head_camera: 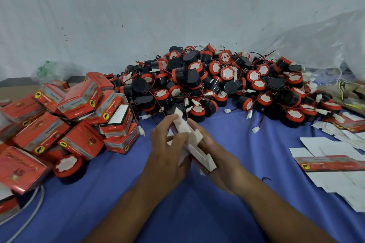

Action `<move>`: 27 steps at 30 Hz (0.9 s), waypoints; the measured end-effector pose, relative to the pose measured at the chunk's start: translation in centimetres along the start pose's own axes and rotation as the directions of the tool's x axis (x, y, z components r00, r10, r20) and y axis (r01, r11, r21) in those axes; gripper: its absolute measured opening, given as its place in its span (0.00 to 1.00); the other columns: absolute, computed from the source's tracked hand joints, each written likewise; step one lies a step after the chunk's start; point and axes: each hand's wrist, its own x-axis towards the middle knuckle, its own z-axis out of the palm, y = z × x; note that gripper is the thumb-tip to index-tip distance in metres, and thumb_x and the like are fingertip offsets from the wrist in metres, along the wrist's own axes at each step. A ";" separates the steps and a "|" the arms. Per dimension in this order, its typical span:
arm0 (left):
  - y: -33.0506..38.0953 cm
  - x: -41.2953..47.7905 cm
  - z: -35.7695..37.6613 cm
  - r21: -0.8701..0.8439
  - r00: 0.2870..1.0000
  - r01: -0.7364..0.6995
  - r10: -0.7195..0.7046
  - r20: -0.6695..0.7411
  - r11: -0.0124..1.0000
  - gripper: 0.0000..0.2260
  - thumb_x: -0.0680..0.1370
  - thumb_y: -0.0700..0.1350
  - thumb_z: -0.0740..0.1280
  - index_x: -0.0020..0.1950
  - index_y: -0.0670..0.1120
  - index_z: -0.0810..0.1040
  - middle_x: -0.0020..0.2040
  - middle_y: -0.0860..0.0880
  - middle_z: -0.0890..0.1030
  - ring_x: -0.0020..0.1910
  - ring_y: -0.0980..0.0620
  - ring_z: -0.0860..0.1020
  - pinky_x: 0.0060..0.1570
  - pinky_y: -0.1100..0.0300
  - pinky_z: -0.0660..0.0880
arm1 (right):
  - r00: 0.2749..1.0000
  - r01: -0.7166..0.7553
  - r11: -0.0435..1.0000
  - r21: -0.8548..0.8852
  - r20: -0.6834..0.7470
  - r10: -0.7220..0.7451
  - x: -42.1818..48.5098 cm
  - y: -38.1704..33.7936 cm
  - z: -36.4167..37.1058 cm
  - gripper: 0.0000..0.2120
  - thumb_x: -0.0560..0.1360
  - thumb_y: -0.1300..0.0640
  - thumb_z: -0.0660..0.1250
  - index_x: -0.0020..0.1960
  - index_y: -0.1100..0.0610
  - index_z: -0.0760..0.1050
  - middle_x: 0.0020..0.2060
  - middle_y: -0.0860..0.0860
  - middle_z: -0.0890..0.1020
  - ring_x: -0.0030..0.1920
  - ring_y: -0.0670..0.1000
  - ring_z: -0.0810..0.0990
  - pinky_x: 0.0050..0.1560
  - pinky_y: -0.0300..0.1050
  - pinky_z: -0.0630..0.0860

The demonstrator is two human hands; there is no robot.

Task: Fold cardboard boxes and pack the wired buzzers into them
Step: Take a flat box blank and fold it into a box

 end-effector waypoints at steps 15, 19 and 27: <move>1.0 0.2 -0.1 -0.314 0.982 0.002 0.058 0.180 0.950 0.20 0.72 0.58 0.75 0.49 0.55 0.64 0.76 0.47 0.60 0.75 0.55 0.60 0.64 0.71 0.64 | 0.768 0.087 0.996 -0.033 -0.634 -0.088 0.5 -0.2 -1.7 0.10 0.69 0.53 0.67 0.46 0.54 0.83 0.42 0.53 0.84 0.45 0.54 0.80 0.46 0.60 0.76; 1.4 -0.1 0.1 -0.414 0.994 0.087 -0.052 0.095 0.906 0.12 0.76 0.55 0.70 0.48 0.54 0.67 0.72 0.56 0.69 0.69 0.53 0.71 0.56 0.64 0.72 | 0.737 0.098 0.995 -0.002 -0.672 -0.074 0.6 -0.1 -1.8 0.07 0.71 0.55 0.67 0.44 0.56 0.83 0.39 0.53 0.83 0.43 0.55 0.78 0.43 0.54 0.73; 0.6 0.0 0.2 -0.459 0.974 0.223 -0.220 0.060 0.860 0.16 0.78 0.55 0.67 0.65 0.55 0.73 0.68 0.63 0.69 0.70 0.58 0.69 0.63 0.59 0.73 | 0.928 0.065 0.997 -0.049 -0.365 -0.078 0.3 0.4 -2.1 0.34 0.71 0.29 0.65 0.60 0.57 0.81 0.52 0.61 0.84 0.52 0.57 0.82 0.51 0.53 0.79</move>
